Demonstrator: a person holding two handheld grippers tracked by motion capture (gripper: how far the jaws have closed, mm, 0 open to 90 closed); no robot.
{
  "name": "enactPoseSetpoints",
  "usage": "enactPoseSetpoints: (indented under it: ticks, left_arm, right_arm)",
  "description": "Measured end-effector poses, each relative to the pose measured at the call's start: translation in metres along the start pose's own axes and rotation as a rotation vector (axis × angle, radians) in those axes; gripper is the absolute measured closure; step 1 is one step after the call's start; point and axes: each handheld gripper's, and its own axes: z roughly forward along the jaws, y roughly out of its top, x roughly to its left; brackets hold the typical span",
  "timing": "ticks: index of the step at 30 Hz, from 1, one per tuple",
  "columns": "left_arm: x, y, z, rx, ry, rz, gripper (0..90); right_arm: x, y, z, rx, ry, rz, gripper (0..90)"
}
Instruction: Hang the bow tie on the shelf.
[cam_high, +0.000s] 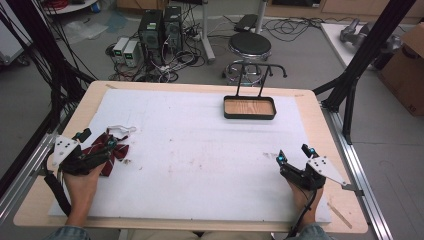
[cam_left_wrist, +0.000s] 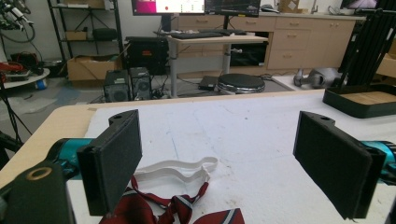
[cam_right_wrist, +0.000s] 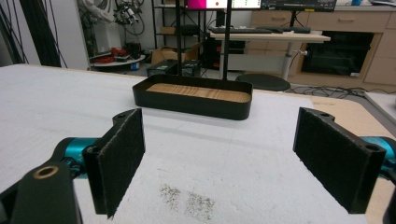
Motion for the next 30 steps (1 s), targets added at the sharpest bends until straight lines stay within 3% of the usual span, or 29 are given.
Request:
enactPoseSetpoints:
  ticks: [17,19,20,25,26,29,30]
  left_arm:
    - [0.003,-0.002,0.001,0.024,0.004,-0.011,15.8]
    - [0.004,-0.004,0.004,0.041,-0.001,-0.033,16.2]
    - [0.006,-0.006,0.008,0.081,0.002,-0.052,16.3]
    - [0.009,-0.008,0.018,0.154,0.034,-0.060,18.9]
    - [0.013,-0.009,0.023,0.188,0.043,-0.090,18.9]
    - [0.017,-0.010,0.025,0.212,0.062,-0.117,19.2]
    - [0.020,-0.012,0.027,0.251,0.077,-0.139,19.1]
  right_arm:
    - [0.000,0.000,0.001,0.007,0.004,-0.002,16.0]
    - [0.000,0.000,0.001,0.009,0.007,-0.003,16.1]
    - [0.000,0.000,0.002,0.007,0.010,-0.009,16.1]
    - [0.001,0.000,0.002,0.013,0.011,-0.013,16.3]
    - [0.001,0.000,0.002,0.013,0.011,-0.016,16.3]
    - [0.001,0.000,0.002,0.012,0.013,-0.017,16.3]
    - [0.001,0.000,0.002,0.012,0.014,-0.017,16.3]
